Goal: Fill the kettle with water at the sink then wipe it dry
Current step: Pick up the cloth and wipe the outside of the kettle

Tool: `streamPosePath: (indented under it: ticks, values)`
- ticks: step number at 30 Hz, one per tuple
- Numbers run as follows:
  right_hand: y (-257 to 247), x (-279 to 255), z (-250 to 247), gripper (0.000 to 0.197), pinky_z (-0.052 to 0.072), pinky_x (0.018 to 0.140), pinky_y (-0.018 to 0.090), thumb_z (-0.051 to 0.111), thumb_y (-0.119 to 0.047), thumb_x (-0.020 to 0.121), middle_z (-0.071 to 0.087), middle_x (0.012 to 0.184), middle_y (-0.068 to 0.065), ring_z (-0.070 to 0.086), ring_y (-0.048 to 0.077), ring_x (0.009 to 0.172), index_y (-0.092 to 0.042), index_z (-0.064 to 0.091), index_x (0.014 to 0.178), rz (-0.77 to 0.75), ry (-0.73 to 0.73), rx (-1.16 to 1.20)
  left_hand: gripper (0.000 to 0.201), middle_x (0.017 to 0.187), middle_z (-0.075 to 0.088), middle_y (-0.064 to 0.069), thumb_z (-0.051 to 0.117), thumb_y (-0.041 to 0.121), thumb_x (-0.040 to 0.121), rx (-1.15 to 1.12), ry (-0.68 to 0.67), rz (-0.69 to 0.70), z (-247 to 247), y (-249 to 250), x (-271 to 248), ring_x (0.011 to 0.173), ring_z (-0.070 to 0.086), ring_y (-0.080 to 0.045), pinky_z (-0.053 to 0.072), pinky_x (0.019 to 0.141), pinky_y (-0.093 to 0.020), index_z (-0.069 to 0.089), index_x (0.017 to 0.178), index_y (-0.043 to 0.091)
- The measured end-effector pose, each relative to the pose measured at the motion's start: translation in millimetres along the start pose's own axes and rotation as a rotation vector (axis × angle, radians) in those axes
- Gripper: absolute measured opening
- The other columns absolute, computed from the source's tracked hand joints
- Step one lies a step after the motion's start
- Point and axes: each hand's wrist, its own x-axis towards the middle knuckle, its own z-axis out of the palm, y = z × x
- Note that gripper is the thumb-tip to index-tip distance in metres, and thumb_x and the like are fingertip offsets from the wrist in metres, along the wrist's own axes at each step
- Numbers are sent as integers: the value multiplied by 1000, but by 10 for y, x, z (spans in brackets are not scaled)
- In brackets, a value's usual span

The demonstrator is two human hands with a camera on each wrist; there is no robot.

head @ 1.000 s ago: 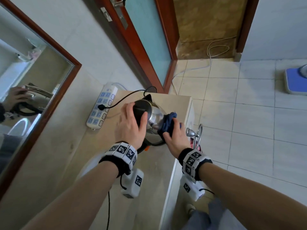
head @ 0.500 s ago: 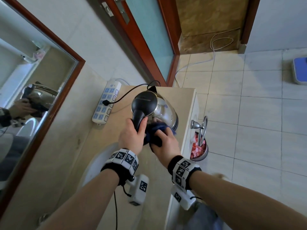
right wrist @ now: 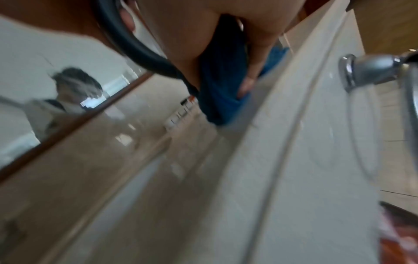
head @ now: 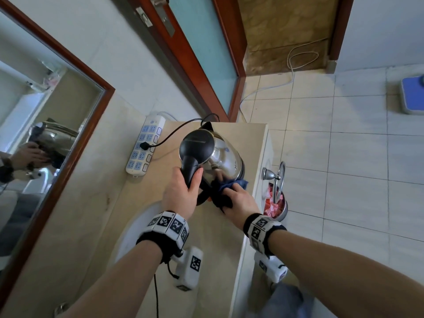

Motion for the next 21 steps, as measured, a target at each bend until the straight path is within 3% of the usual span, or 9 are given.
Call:
streamPosePath:
  ticks: [2, 5, 8, 11, 15, 18, 21]
  values:
    - [-122, -37, -89, 30, 51, 80, 31, 67, -21, 78, 57, 106, 3, 60, 26, 93, -17, 66, 108, 15, 69, 99, 48, 78, 66, -4, 45, 62, 87, -12, -13, 14, -11, 10, 9, 69, 68, -24, 57, 65, -44, 46, 97, 15]
    - [-448, -20, -335, 35, 45, 85, 21, 66, -18, 80, 53, 114, 3, 55, 16, 98, -14, 58, 114, -52, 301, 344, 37, 79, 63, -3, 52, 47, 92, -33, -21, 48, -21, 12, 28, 69, 63, -24, 50, 60, -35, 47, 98, 11]
    - [-580, 247, -527, 42, 44, 92, 25, 55, -20, 83, 48, 117, 5, 52, 18, 104, -12, 50, 124, -31, 397, 450, 34, 74, 61, -4, 57, 40, 93, -42, -46, 74, -30, -23, 38, 64, 60, -23, 43, 55, -30, 47, 97, 8]
    - [-293, 393, -491, 52, 42, 96, 32, 42, -28, 84, 47, 120, 10, 51, 25, 108, -10, 43, 132, 82, 340, 414, 36, 74, 66, -6, 56, 45, 91, -25, -92, 84, -69, -28, 45, 64, 66, -21, 52, 55, -33, 47, 97, 11]
    - [151, 426, -499, 54, 36, 104, 41, 40, -26, 91, 45, 137, 18, 42, 34, 121, -8, 33, 142, 382, 7, 193, 38, 70, 61, -2, 54, 50, 90, 109, -141, 87, -137, -20, 103, 61, 64, -18, 56, 55, -37, 48, 96, 12]
    - [65, 539, -670, 50, 40, 99, 34, 44, -19, 91, 48, 136, 16, 49, 34, 119, -12, 39, 140, 339, 27, 267, 39, 71, 63, -2, 56, 53, 86, 212, -239, 70, -192, -82, 186, 61, 66, -20, 59, 58, -43, 49, 93, 15]
    - [-228, 662, -898, 49, 37, 96, 25, 48, -14, 89, 55, 130, 10, 50, 27, 115, -15, 47, 138, 65, 161, 342, 29, 69, 66, -6, 62, 43, 81, 202, -387, -23, -293, 21, 256, 51, 67, -25, 59, 49, -42, 53, 85, 16]
